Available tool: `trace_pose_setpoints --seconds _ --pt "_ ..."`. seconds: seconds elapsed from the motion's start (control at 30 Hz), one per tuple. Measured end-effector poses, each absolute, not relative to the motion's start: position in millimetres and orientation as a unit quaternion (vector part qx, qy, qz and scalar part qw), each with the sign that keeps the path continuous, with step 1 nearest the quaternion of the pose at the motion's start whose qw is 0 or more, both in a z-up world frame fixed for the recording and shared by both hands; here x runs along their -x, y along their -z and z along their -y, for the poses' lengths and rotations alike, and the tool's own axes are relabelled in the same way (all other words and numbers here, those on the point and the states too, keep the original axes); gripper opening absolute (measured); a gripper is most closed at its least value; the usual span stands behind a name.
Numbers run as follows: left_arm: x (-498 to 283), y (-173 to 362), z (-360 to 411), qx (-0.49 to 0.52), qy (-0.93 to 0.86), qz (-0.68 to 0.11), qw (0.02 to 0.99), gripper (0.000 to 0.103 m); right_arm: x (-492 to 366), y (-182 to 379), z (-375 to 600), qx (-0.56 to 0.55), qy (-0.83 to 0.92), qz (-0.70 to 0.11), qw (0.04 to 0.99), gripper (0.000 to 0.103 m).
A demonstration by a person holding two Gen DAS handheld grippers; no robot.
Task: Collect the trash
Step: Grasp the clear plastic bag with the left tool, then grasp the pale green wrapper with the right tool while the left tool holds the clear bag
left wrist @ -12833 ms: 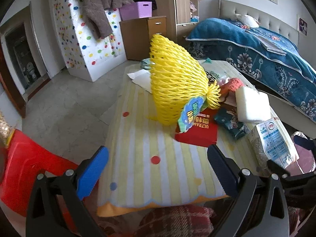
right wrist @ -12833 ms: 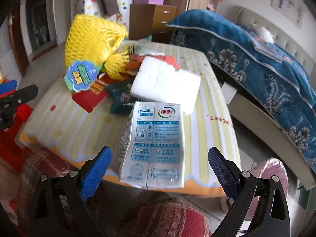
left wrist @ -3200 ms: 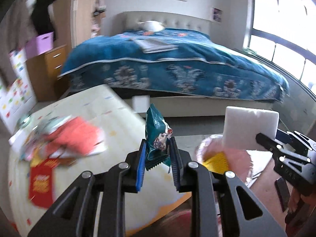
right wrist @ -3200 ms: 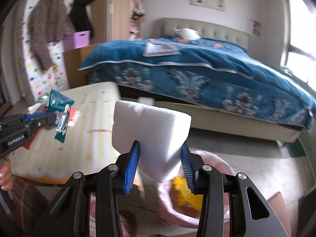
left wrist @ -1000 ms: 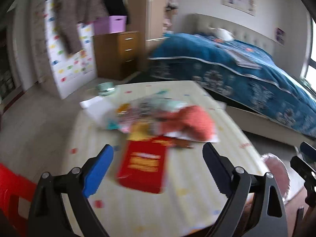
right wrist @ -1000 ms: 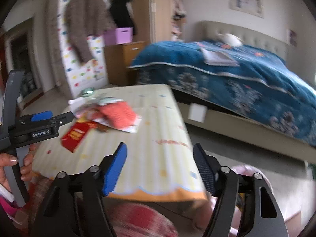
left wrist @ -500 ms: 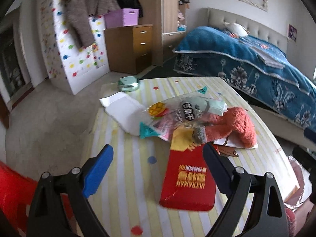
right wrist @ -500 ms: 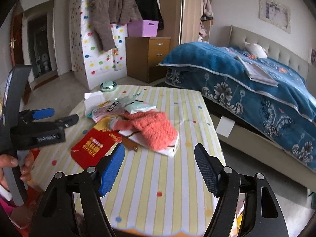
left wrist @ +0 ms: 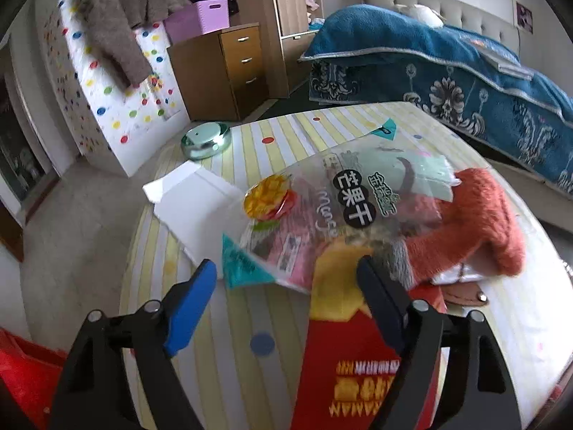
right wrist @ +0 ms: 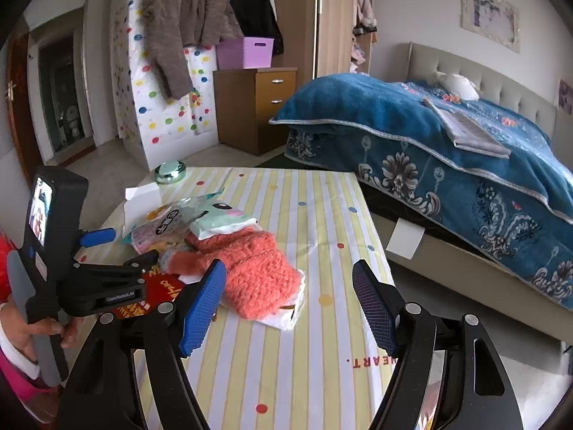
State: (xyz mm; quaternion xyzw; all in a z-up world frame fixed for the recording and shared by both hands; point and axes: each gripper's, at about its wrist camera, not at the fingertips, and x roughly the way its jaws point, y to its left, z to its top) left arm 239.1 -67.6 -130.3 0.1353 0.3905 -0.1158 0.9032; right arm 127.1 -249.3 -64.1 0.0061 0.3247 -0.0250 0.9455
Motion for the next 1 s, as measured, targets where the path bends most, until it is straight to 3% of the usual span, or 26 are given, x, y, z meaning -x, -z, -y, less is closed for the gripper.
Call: trace_pose_setpoints --seconds 0.2,0.37,0.5,0.73,1.0 --pt "-250 128 80 -0.158 0.125 -0.383 0.902 0.06 -134 70 252 -0.008 0.023 -0.33 0.943 0.073" --pt "-252 122 82 -0.149 0.137 -0.377 0.904 0.025 -133 70 254 -0.011 0.023 -0.33 0.943 0.073" --pt "-241 102 70 -0.115 0.144 -0.35 0.918 0.003 -127 69 254 -0.012 0.024 -0.327 0.945 0.072" --pt "-210 56 43 -0.055 0.183 -0.31 0.931 0.0 -109 61 252 -0.018 0.019 -0.316 0.948 0.072" --pt "-186 50 30 -0.056 0.164 -0.311 0.935 0.0 -104 55 239 -0.019 0.001 -0.316 0.949 0.072"
